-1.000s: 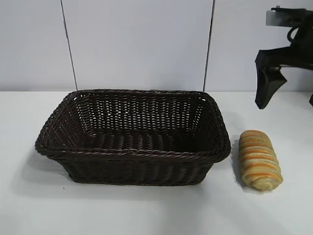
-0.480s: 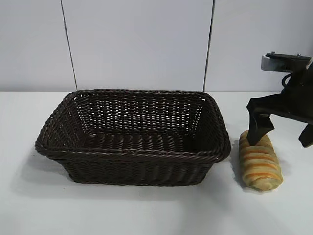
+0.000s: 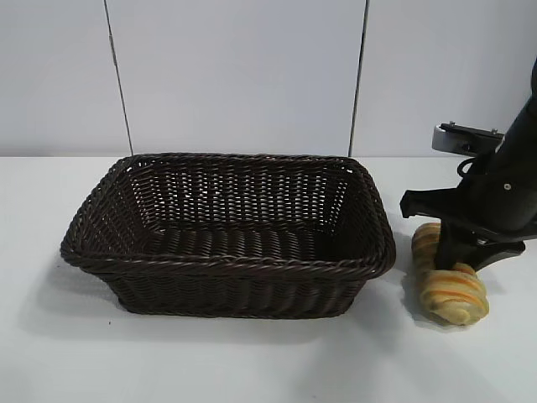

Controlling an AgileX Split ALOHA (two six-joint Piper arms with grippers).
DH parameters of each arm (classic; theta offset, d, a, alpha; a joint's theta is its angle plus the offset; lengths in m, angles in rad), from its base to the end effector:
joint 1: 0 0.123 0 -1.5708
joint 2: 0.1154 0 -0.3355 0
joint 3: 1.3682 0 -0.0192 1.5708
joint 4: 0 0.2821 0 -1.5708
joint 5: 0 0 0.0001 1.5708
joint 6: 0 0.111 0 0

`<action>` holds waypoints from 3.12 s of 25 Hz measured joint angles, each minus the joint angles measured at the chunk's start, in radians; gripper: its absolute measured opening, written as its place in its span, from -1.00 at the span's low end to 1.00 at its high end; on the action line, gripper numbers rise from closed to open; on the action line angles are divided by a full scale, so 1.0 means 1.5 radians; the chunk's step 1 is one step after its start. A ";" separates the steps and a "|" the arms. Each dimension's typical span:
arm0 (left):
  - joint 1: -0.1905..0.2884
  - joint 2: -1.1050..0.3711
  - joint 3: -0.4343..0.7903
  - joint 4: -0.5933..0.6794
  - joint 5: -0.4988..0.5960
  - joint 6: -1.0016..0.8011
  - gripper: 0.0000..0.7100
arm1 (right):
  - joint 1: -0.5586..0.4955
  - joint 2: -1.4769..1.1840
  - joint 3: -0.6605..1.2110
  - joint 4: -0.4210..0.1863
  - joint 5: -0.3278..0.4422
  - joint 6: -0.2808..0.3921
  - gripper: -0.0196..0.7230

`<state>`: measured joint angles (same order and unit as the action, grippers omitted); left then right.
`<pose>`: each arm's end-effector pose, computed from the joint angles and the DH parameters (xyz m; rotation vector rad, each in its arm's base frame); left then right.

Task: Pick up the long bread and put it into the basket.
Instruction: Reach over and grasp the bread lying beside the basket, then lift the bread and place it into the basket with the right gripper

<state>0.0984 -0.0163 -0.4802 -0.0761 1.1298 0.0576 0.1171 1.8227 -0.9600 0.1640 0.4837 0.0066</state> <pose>-0.0136 -0.0090 0.2702 -0.0365 2.1140 0.0008 0.3663 0.0516 0.1472 0.0323 2.8326 0.1675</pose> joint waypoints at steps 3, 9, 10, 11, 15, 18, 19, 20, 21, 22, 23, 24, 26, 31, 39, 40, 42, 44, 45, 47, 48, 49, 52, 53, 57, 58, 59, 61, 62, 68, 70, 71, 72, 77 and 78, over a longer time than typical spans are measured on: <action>0.000 0.000 0.000 0.000 0.000 0.000 0.96 | 0.000 -0.048 -0.007 -0.001 0.022 0.001 -0.78; 0.000 0.000 0.000 0.000 -0.001 0.000 0.96 | 0.000 -0.129 -0.093 -0.002 0.106 0.003 -0.78; 0.000 0.000 0.000 0.000 -0.001 0.000 0.96 | 0.000 -0.135 -0.112 -0.002 0.119 0.005 -0.78; 0.000 0.000 0.000 0.000 -0.001 0.000 0.96 | 0.000 -0.139 -0.131 -0.002 0.138 0.006 -0.78; 0.000 0.000 0.000 0.000 -0.001 0.000 0.96 | 0.000 -0.141 -0.193 0.008 0.192 -0.004 -0.78; 0.000 0.000 0.000 0.000 -0.001 0.000 0.96 | 0.014 -0.141 -0.228 0.017 0.214 -0.020 -0.78; 0.000 0.000 0.000 0.000 -0.001 0.000 0.96 | 0.028 -0.141 -0.238 0.018 0.218 -0.022 -0.78; 0.000 0.000 0.000 0.000 -0.001 0.000 0.96 | 0.045 -0.141 -0.247 0.019 0.221 -0.023 -0.78; 0.000 0.000 0.000 0.000 -0.001 0.000 0.96 | 0.066 -0.141 -0.254 0.019 0.223 -0.023 -0.78; 0.000 0.000 0.000 0.000 -0.001 0.000 0.96 | 0.084 -0.141 -0.259 0.019 0.224 -0.025 -0.78; 0.000 0.000 0.000 0.000 -0.001 0.000 0.96 | 0.107 -0.141 -0.264 0.019 0.224 -0.025 -0.78; 0.000 0.000 0.000 0.000 -0.001 0.000 0.96 | 0.130 -0.140 -0.268 0.019 0.223 -0.025 -0.78; 0.000 0.000 0.000 0.000 -0.001 0.000 0.96 | 0.176 -0.130 -0.278 0.007 0.222 -0.033 -0.78; 0.000 0.000 0.000 0.000 -0.001 0.000 0.96 | 0.256 -0.092 -0.293 -0.063 0.197 -0.256 -0.78; 0.000 0.000 0.000 0.000 -0.001 0.000 0.96 | 0.291 -0.048 -0.293 0.012 0.151 -0.722 -0.78; 0.000 0.000 0.000 0.000 -0.001 0.000 0.96 | 0.291 -0.040 -0.294 0.022 0.140 -0.740 -0.78; 0.000 0.000 0.000 0.000 -0.001 0.000 0.96 | 0.292 -0.022 -0.295 0.034 0.125 -0.757 -0.78; 0.000 0.000 0.000 0.000 -0.001 0.000 0.96 | 0.292 0.005 -0.296 0.039 0.113 -0.761 -0.78; 0.000 0.000 0.000 0.000 -0.001 0.000 0.96 | 0.292 0.020 -0.296 0.041 0.113 -0.762 -0.78; 0.000 0.000 0.000 0.000 -0.001 0.000 0.96 | 0.292 0.053 -0.296 0.046 0.111 -0.763 -0.80; 0.000 0.000 0.000 0.000 -0.001 0.000 0.96 | 0.292 0.066 -0.296 0.050 0.108 -0.763 -0.81; 0.000 0.000 0.000 0.000 -0.001 0.000 0.96 | 0.292 0.077 -0.296 0.055 0.103 -0.763 -0.81; 0.000 0.000 0.000 0.000 -0.001 0.000 0.96 | 0.292 0.107 -0.296 0.060 0.085 -0.761 -0.82; 0.000 0.000 0.000 0.000 -0.001 0.000 0.96 | 0.292 0.112 -0.296 0.061 0.081 -0.757 -0.82; 0.000 0.000 0.000 0.000 -0.001 0.000 0.96 | 0.292 0.120 -0.297 0.072 0.076 -0.752 -0.72; 0.000 0.000 0.000 0.000 -0.001 0.000 0.96 | 0.292 0.120 -0.298 0.074 0.076 -0.752 -0.61; 0.000 0.000 0.000 0.000 -0.001 0.000 0.96 | 0.292 0.120 -0.298 0.076 0.077 -0.751 -0.41; 0.000 0.000 0.000 0.000 -0.001 0.000 0.96 | 0.292 0.120 -0.298 0.077 0.077 -0.751 0.15; 0.000 0.000 0.000 0.000 -0.001 0.000 0.96 | 0.292 0.120 -0.298 0.078 0.077 -0.750 0.39; 0.000 0.000 0.000 0.000 -0.001 0.000 0.96 | 0.292 0.098 -0.312 0.081 0.082 -0.721 0.89; 0.000 0.000 0.000 0.000 -0.001 0.000 0.96 | 0.292 0.084 -0.336 0.083 0.084 -0.671 0.90; 0.000 0.000 0.000 0.000 -0.001 0.000 0.96 | 0.292 0.079 -0.353 0.083 0.088 -0.639 0.90; 0.000 0.000 0.000 0.000 -0.001 0.000 0.96 | 0.292 0.075 -0.371 0.079 0.098 -0.593 0.91; 0.000 0.000 0.000 0.000 -0.001 0.000 0.96 | 0.292 0.073 -0.493 0.005 0.183 -0.308 0.92; 0.000 0.000 0.000 0.001 -0.001 0.000 0.96 | 0.292 0.073 -0.517 -0.018 0.198 -0.256 0.92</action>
<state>0.0984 -0.0163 -0.4802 -0.0749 1.1289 0.0576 0.5548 1.9318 -1.7349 0.1367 0.7812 -0.3767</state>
